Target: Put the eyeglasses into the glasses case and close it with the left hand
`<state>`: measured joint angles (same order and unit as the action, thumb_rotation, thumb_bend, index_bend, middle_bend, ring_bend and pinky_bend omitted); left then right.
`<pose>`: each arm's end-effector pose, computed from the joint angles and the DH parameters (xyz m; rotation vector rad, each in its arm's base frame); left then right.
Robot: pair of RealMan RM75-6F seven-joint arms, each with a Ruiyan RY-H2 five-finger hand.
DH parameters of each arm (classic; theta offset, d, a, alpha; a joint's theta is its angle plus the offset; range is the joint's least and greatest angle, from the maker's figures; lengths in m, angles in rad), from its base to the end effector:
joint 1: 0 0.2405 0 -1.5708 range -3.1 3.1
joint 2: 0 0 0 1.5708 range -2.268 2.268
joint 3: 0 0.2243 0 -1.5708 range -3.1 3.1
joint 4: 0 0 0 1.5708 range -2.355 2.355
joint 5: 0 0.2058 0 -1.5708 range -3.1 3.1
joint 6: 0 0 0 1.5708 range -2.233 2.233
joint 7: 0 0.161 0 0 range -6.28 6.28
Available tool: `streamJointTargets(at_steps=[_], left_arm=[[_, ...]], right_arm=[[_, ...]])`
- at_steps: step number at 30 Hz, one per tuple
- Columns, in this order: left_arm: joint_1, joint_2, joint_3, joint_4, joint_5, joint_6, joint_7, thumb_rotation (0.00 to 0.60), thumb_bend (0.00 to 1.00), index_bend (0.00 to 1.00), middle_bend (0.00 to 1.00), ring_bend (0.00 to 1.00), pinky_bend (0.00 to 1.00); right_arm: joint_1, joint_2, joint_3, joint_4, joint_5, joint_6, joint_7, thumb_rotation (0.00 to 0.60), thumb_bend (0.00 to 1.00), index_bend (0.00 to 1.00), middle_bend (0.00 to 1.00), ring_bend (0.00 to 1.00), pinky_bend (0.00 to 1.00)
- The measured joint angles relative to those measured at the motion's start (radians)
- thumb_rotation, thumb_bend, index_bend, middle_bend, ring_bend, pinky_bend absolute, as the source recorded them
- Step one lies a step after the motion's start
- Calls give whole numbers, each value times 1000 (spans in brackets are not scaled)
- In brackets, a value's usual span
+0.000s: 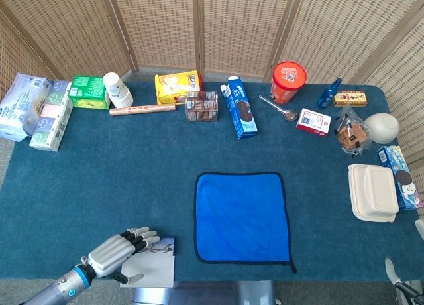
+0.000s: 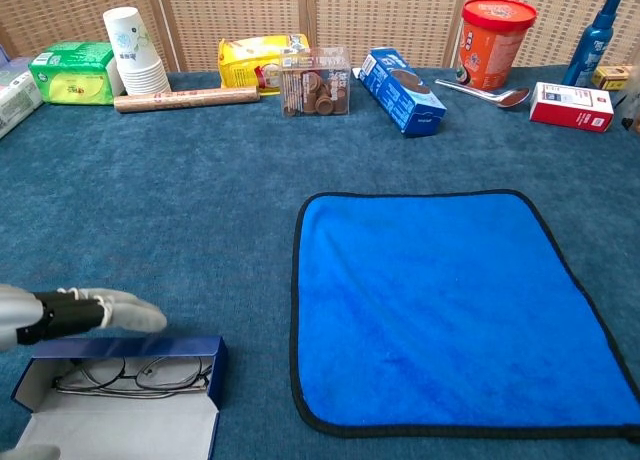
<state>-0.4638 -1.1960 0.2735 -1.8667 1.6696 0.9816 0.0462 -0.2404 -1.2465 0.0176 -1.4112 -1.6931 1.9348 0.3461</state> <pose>-0.1804 0.1495 0.0034 -2.2650 -1.2672 -0.7778 -0.2932 -0.0846 0.1745 1.0824 -0.8813 1.2374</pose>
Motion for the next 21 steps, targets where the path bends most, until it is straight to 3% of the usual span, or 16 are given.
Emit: streamJointTargets(at_steps=[12, 15, 17, 21], left_arm=[[143, -10, 14, 67, 96, 252, 38, 398, 289, 6, 21, 0, 61], [194, -18, 25, 97, 130, 326, 53, 465, 290, 9, 17, 0, 52], [228, -30, 28, 121, 150, 375, 68, 539, 291, 15, 21, 0, 49], [302, -81, 28, 181, 189, 481, 107, 599, 291, 32, 31, 0, 39]], right_arm=[[22, 0, 7, -2, 0, -27, -3, 474, 345, 79, 125, 0, 89], [37, -1, 12, -9, 2, -46, -15, 478, 344, 75, 125, 0, 90], [49, -2, 16, -15, 1, -60, -24, 477, 345, 74, 125, 0, 89], [76, -5, 23, -25, -7, -85, -37, 475, 345, 73, 125, 0, 89]])
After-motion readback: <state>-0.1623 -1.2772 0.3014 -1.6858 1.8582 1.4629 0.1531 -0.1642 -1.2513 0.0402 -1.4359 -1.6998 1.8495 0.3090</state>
